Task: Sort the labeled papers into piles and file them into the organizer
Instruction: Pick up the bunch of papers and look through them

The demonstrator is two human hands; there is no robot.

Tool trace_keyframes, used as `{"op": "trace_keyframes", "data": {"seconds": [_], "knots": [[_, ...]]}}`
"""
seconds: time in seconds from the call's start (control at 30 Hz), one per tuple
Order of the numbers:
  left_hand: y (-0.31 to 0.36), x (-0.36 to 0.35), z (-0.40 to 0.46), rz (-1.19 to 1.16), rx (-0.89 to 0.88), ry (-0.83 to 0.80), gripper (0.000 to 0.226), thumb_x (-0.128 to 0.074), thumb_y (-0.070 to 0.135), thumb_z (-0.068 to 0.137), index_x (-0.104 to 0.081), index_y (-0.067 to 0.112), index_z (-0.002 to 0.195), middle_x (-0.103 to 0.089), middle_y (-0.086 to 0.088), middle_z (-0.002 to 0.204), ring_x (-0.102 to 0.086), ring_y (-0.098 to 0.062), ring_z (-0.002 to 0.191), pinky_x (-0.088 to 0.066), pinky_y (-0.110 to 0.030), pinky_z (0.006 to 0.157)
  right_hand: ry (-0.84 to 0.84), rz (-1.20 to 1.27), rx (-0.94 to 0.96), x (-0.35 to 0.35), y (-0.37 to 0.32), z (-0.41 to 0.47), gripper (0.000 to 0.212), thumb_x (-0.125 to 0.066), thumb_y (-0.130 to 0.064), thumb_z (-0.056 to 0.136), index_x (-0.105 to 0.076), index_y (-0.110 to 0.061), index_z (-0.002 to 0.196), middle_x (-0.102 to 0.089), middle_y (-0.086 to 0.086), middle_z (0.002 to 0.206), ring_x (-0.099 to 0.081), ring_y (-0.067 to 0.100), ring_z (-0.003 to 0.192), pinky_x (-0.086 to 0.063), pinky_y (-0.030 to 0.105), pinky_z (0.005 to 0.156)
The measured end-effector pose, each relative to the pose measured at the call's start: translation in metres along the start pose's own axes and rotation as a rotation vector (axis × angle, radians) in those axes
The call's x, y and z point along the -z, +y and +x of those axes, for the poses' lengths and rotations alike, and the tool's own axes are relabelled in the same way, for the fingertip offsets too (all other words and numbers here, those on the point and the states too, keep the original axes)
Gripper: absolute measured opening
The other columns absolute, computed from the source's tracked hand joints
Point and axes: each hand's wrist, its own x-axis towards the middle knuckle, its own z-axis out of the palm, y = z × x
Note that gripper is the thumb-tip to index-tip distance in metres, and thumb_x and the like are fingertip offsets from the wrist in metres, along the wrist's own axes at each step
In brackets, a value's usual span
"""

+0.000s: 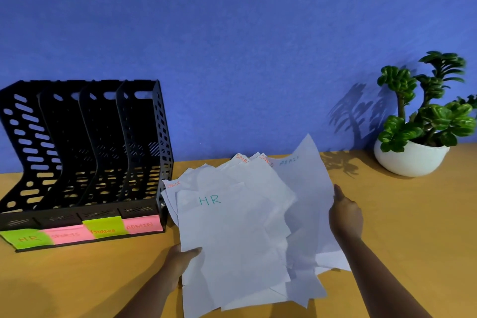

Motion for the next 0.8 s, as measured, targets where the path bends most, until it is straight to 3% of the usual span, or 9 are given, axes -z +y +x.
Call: {"op": "trace_keyframes", "data": {"seconds": [0.13,0.37,0.5,0.67,0.8], "knots": [[-0.001,-0.001,-0.001,-0.007,-0.005,0.016,0.037,-0.063,0.008,0.087,-0.056,-0.002,0.121,-0.06,-0.023,0.123,-0.057,-0.034,0.097,-0.046,-0.041,0.089,0.196,0.258,-0.042,0.022,-0.005,0.015,0.037,-0.041,0.0,0.093,-0.055,-0.005,0.127,-0.068,0.033,0.089,-0.061,0.048,0.078,-0.048,0.042,0.067],[0.003,-0.005,-0.004,-0.022,0.012,0.042,0.04,-0.062,0.006,0.087,-0.052,-0.004,0.125,-0.057,-0.024,0.126,-0.054,-0.041,0.113,-0.044,-0.043,0.092,0.308,0.447,-0.075,0.056,-0.008,0.023,0.035,-0.04,-0.005,0.095,-0.057,-0.008,0.126,-0.067,0.028,0.106,-0.059,0.046,0.095,-0.046,0.041,0.079],[0.004,-0.006,-0.007,-0.038,-0.02,0.059,0.041,-0.063,0.009,0.087,-0.053,-0.002,0.125,-0.058,-0.023,0.126,-0.054,-0.042,0.113,-0.044,-0.045,0.096,0.378,0.522,-0.039,0.078,-0.015,0.026,0.035,-0.041,-0.002,0.094,-0.059,-0.008,0.123,-0.067,0.029,0.099,-0.059,0.044,0.09,-0.042,0.038,0.071],[0.006,-0.004,-0.011,-0.019,-0.051,0.025,0.04,-0.064,0.014,0.086,-0.056,0.001,0.123,-0.06,-0.021,0.124,-0.056,-0.04,0.11,-0.045,-0.045,0.096,0.332,0.655,-0.097,0.103,-0.031,0.034,0.036,-0.039,-0.006,0.095,-0.057,-0.009,0.126,-0.062,0.021,0.122,-0.054,0.038,0.113,-0.041,0.04,0.095],[0.007,-0.002,-0.012,-0.035,-0.057,0.016,0.038,-0.062,0.015,0.088,-0.056,-0.001,0.122,-0.061,-0.022,0.123,-0.058,-0.037,0.103,-0.047,-0.042,0.09,0.317,0.746,-0.142,0.11,-0.044,0.034,0.037,-0.038,-0.007,0.094,-0.056,-0.01,0.126,-0.059,0.016,0.129,-0.051,0.034,0.121,-0.039,0.038,0.1]]}}
